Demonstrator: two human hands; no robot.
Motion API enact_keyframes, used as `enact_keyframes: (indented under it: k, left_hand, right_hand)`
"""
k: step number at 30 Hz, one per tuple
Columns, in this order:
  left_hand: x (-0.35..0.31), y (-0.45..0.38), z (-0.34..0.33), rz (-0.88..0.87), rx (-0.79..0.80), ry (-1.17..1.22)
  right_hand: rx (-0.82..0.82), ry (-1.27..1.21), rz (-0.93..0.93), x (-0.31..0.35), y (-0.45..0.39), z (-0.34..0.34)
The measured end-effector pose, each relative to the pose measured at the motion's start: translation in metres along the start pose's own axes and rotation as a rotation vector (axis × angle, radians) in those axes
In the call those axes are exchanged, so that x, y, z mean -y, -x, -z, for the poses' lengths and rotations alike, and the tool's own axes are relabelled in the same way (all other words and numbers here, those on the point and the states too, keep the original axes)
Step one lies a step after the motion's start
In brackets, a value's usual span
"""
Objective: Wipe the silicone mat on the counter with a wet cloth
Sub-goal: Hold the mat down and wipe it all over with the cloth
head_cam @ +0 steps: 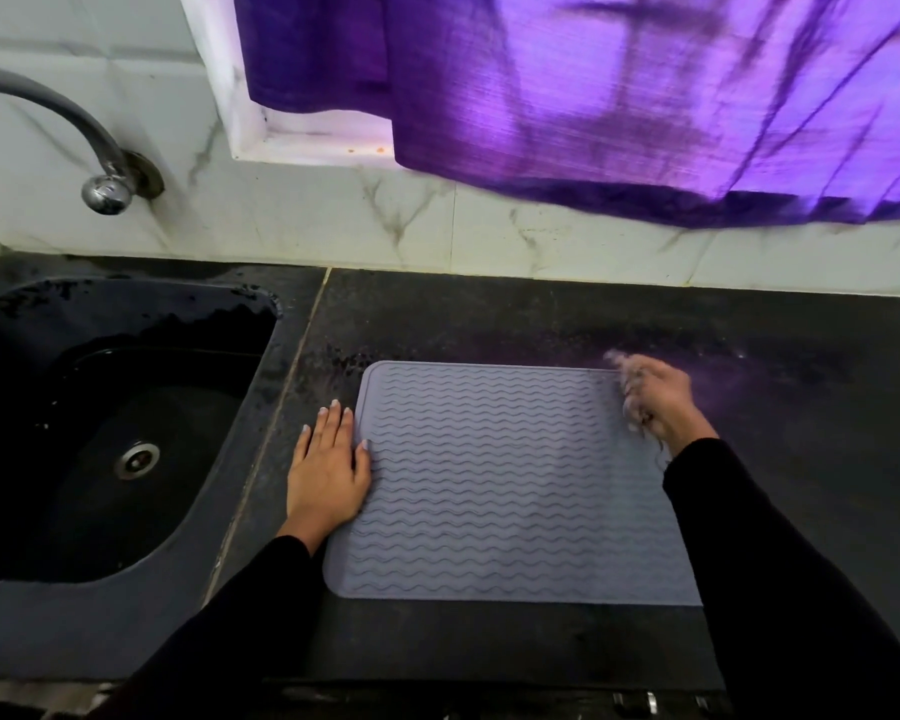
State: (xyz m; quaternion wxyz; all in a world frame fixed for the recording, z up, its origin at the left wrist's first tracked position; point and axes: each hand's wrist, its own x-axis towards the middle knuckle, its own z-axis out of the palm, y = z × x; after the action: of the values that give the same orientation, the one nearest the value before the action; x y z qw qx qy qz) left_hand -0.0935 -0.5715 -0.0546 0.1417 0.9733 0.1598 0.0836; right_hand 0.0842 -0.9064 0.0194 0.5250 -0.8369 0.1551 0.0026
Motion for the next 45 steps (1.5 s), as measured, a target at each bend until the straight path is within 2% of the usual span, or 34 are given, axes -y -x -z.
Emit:
enact_keyframes:
  k: [1, 2, 4, 6, 9, 11, 14, 18, 23, 25, 26, 28, 29, 30, 32, 33, 36, 38, 39, 42, 45]
  left_hand:
    - [0.000, 0.000, 0.000, -0.003, 0.001, -0.001]
    - [0.001, 0.000, 0.000, -0.005, 0.003, -0.005]
    - [0.001, 0.000, 0.000, -0.009, 0.005, -0.007]
    - [0.002, -0.001, -0.001, -0.010, 0.009, 0.001]
    - [0.003, -0.001, -0.002, -0.021, 0.026, -0.002]
    - [0.004, -0.001, -0.003, -0.024, 0.028, -0.004]
    - [0.005, -0.001, -0.004, -0.020, 0.029, -0.009]
    - [0.005, -0.002, -0.006, -0.022, 0.023, -0.019]
    - [0.004, -0.002, -0.005, -0.016, 0.017, -0.014]
    - [0.003, -0.002, -0.005, -0.009, 0.021, -0.008]
    - [0.002, -0.002, -0.004, -0.007, 0.025, -0.007]
    - [0.002, -0.001, -0.002, -0.003, 0.031, 0.002]
    - [0.002, -0.001, -0.001, 0.000, 0.034, 0.006]
    - [0.001, -0.001, -0.001, 0.000, 0.039, 0.007]
    - [0.002, 0.000, 0.000, -0.004, 0.042, 0.004]
    - [0.002, 0.000, 0.000, -0.005, 0.045, 0.006]
    - [0.004, 0.000, 0.000, -0.014, 0.057, 0.008]
    - [0.004, 0.000, 0.000, -0.014, 0.058, 0.009]
    - [0.004, 0.000, 0.000, -0.014, 0.057, 0.010]
    - [0.004, 0.000, -0.002, -0.019, 0.050, 0.005]
    - [0.004, -0.001, -0.003, -0.016, 0.043, 0.000]
  right_hand:
    - [-0.073, -0.207, -0.094, -0.002, 0.003, 0.005]
    - [-0.109, -0.244, -0.103, -0.001, 0.010, 0.007]
    - [-0.115, -0.005, 0.072, -0.006, 0.033, 0.004]
    - [-0.093, 0.338, 0.258, -0.015, 0.057, -0.008]
    - [-0.065, 0.709, 0.356, -0.044, 0.086, -0.031]
    - [-0.041, 0.824, 0.349, -0.060, 0.097, -0.037]
    - [0.017, 0.852, 0.355, -0.065, 0.099, -0.035]
    - [0.185, 0.688, 0.325, -0.062, 0.073, -0.021]
    - [0.227, 0.285, 0.295, -0.067, 0.058, -0.015]
    - [0.239, 0.086, 0.150, -0.058, 0.057, -0.009]
    - [0.237, -0.100, 0.037, -0.051, 0.057, -0.005]
    - [0.131, -0.489, -0.187, -0.036, 0.058, 0.003]
    - [0.063, -0.612, -0.265, -0.029, 0.060, 0.004]
    - [0.010, -0.634, -0.278, -0.022, 0.066, 0.002]
    - [0.017, -0.517, -0.162, -0.010, 0.087, -0.012]
    - [0.063, -0.374, -0.062, -0.006, 0.102, -0.021]
    - [0.169, 0.232, 0.326, -0.018, 0.132, -0.050]
    - [0.141, 0.668, 0.456, -0.035, 0.150, -0.068]
    - [0.098, 0.771, 0.499, -0.043, 0.158, -0.076]
    - [-0.028, 0.790, 0.533, -0.054, 0.173, -0.091]
    - [0.007, 0.817, 0.523, -0.055, 0.163, -0.095]
